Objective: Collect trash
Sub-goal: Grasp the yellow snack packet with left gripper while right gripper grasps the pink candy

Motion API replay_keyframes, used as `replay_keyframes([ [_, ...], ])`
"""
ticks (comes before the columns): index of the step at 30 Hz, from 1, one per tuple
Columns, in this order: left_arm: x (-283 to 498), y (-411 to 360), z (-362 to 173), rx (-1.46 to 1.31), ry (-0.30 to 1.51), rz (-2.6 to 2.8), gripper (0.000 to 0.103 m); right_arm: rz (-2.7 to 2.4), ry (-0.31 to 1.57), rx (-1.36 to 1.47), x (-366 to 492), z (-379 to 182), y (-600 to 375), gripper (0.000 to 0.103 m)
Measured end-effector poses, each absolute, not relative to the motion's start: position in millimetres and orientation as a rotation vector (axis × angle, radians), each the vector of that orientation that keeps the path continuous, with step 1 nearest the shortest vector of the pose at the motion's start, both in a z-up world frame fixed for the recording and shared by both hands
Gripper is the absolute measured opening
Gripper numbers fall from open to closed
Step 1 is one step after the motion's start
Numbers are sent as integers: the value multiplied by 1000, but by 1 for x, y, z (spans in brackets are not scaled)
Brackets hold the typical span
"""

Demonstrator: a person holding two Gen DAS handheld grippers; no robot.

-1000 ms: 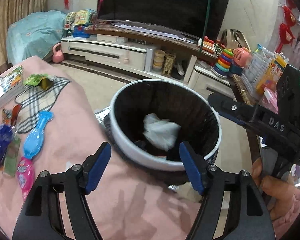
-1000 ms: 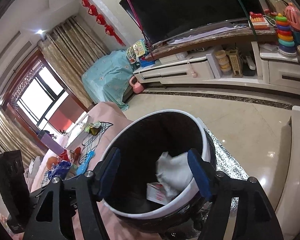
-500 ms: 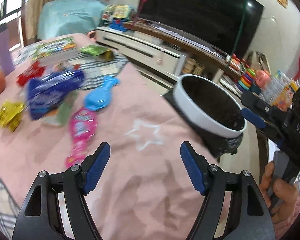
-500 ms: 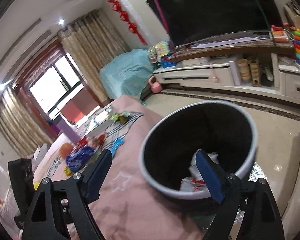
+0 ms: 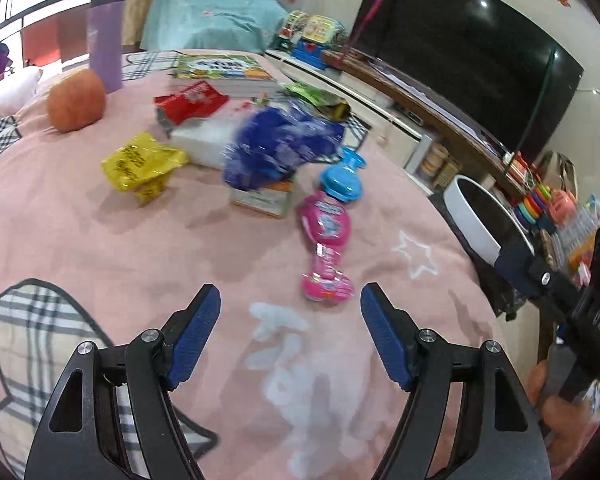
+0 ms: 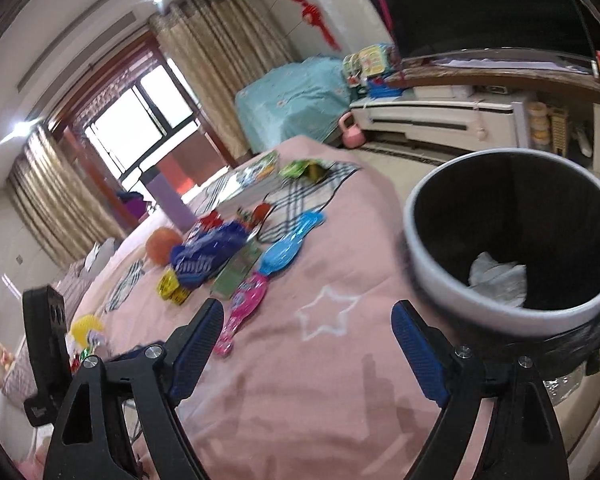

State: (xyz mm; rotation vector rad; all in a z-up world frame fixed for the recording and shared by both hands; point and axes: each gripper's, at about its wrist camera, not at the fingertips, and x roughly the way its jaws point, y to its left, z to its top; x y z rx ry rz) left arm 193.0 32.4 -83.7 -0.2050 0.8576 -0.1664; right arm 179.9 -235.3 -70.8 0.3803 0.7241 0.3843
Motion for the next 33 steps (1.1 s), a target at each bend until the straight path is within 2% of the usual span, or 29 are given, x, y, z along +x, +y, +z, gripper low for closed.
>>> replay_keyframes([
  [21,222,116,-99,-228,858,28,76,427,842,256,196,-96,-153,86],
  [25,237,132,-98,-229,840,49,85,421,880,207,205,-102,-132,84],
  [31,267,143,-103,-216,842,35,85,367,921,99,218,-114,-102,78],
  [33,274,142,-104,-206,836,29,85,350,927,59,220,-114,-96,63],
])
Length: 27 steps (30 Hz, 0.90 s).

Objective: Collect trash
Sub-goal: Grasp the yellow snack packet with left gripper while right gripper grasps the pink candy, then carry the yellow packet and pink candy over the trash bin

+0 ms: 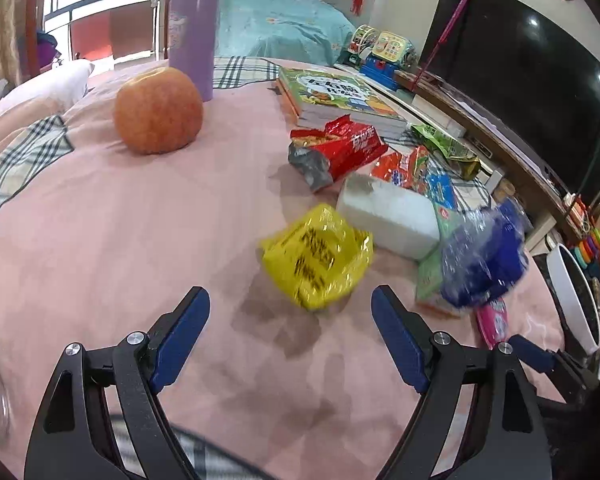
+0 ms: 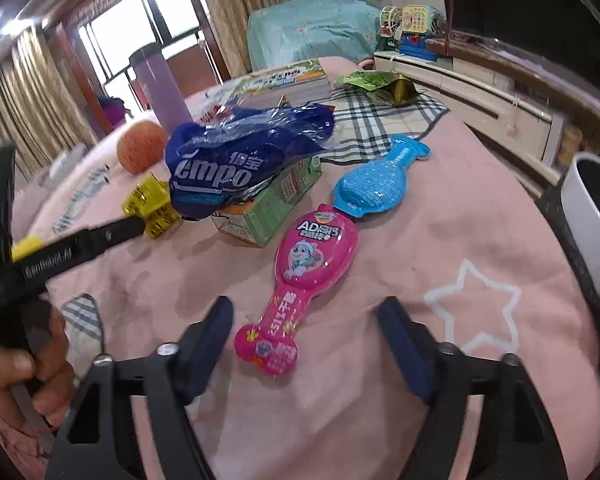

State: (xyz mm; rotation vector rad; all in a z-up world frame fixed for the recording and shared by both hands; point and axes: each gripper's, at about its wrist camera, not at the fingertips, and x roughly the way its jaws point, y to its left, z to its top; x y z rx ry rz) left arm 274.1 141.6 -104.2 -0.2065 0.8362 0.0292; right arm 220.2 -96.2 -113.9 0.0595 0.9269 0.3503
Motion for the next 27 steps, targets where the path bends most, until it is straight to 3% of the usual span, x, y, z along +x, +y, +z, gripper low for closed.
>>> replay_keyframes([
  [2,281,137,-106,-191,836,10,82,326,928,13,224,-114,-91,48],
  [3,282,136,-106,-184,836,4,68,317,928,-6,226,-115,-89,36],
  [4,284,133,-108,-175,843,-8,57,310,929,-20,227,-115,-88,32],
  [5,287,131,-110,-169,860,-33,36,309,927,-20,228,-115,-88,22],
  [7,287,127,-113,-158,874,-56,28,316,927,-8,229,-115,-90,21],
  [8,285,125,-113,-146,869,-63,10,325,924,9,228,-114,-92,21],
  [27,240,55,-73,-134,800,-256,10,370,853,177,209,-93,-135,21],
])
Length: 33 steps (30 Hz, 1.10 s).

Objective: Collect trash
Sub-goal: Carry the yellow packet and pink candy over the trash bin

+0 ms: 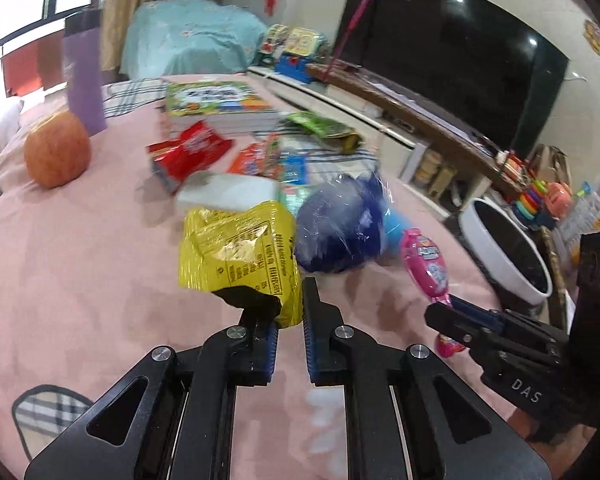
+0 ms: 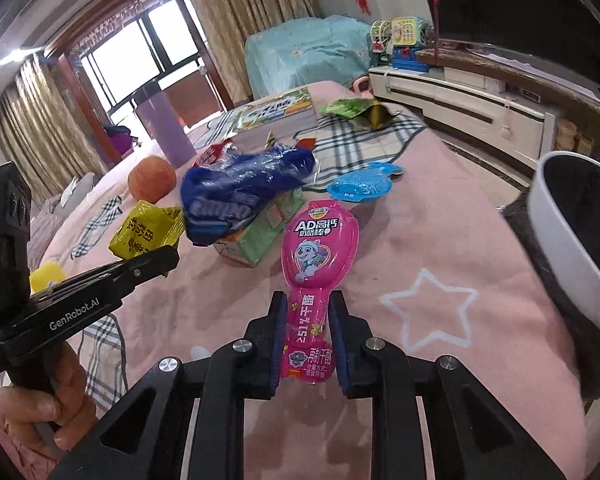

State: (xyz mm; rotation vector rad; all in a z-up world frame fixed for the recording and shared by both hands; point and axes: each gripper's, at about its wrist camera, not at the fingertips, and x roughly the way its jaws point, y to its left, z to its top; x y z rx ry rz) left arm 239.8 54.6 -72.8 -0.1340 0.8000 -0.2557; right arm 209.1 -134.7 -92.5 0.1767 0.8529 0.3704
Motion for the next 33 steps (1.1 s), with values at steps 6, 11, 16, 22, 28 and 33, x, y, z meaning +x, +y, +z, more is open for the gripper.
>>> replay_keyframes([
  [6,226,13,-68,-98,804,-341,10,345,817,214,194,-82,-164,21],
  [11,218,-16,-67,-80,812,-391,10,304,788,240,184,-72,-194,21],
  [16,212,-40,-61,-73,811,-435,10,261,768,270,178,-66,-221,21],
  [22,210,-72,-55,-49,809,-481,10,217,753,302,172,-65,-251,21],
  [28,210,-102,-52,-18,816,-521,10,180,730,327,165,-62,-276,21],
  [33,212,-125,-49,3,817,-548,10,146,714,347,163,-59,-300,21],
])
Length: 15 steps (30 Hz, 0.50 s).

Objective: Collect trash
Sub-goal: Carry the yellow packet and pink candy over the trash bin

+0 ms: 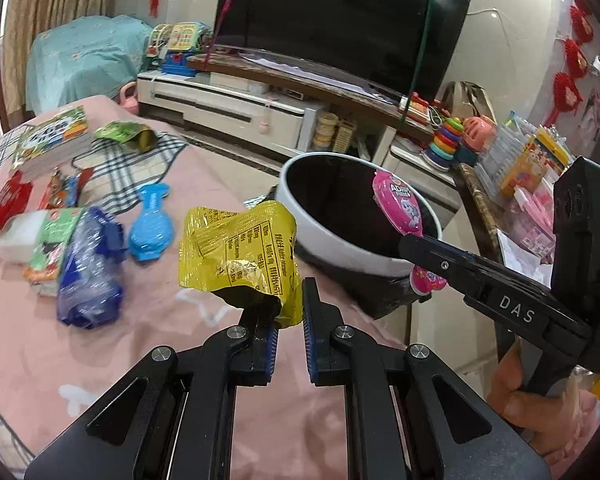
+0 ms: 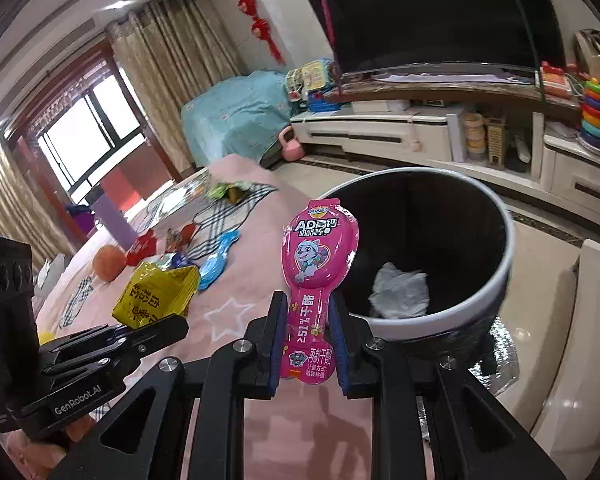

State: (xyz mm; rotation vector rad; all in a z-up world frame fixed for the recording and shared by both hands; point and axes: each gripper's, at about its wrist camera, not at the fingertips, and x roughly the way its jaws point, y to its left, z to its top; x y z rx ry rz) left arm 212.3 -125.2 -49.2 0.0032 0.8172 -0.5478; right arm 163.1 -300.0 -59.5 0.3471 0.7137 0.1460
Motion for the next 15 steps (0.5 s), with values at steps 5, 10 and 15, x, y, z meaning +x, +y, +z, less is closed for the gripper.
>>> replay_keyframes([
  [5,216,-145,-47,17,823,-572,10,116,708,363,163,-60,-321,21],
  [10,219,-158,-48,32,829,-584,10,98,707,375,163,-62,-333,21],
  [15,224,-170,-48,44,838,-594,10,92,711,382,164,-64,-341,21],
])
